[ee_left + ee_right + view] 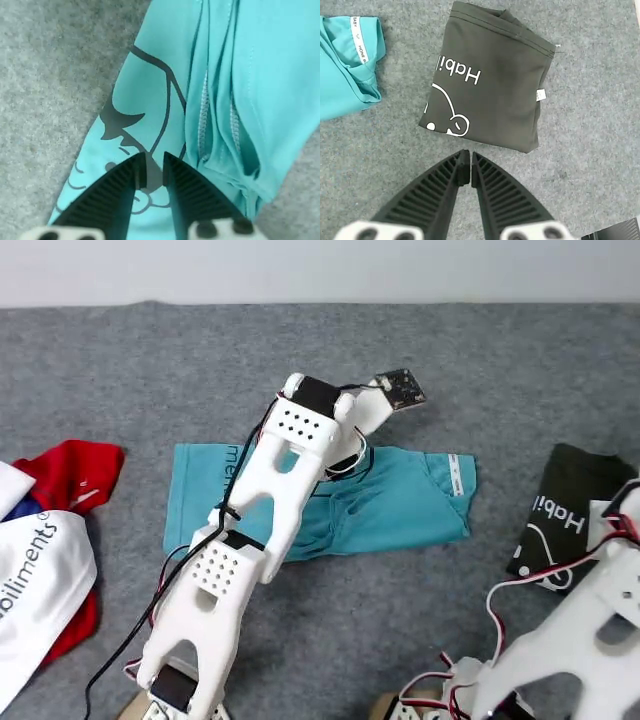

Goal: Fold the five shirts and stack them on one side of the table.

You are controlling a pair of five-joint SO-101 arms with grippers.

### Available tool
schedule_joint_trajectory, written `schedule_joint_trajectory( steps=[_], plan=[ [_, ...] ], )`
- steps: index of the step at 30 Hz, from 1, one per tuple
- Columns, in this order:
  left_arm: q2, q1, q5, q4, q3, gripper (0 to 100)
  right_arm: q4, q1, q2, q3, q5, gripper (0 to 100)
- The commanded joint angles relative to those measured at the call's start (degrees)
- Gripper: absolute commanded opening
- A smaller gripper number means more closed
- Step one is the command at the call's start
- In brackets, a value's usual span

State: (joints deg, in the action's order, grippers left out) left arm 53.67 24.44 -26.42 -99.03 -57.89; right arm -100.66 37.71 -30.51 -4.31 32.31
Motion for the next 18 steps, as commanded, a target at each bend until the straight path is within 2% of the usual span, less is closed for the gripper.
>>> schedule_joint_trajectory(
  steps=[1,6,10,18],
  plan=[
    [-7.8,3.5,0.3,-1.6,2.2,6,-0.4,0.3,-1.2,-0.3,0.6,2.3],
    [-16.2,8.6,1.0,-1.5,14.6,6,-0.4,0.3,-1.2,-0.3,0.6,2.3],
    [-17.7,9.5,1.0,-0.2,24.7,6,-0.4,0.3,-1.1,-0.3,0.6,2.3],
    [-12.9,2.0,1.4,7.6,30.5,6,-0.4,-1.3,-1.1,-0.3,0.6,2.3]
  ],
)
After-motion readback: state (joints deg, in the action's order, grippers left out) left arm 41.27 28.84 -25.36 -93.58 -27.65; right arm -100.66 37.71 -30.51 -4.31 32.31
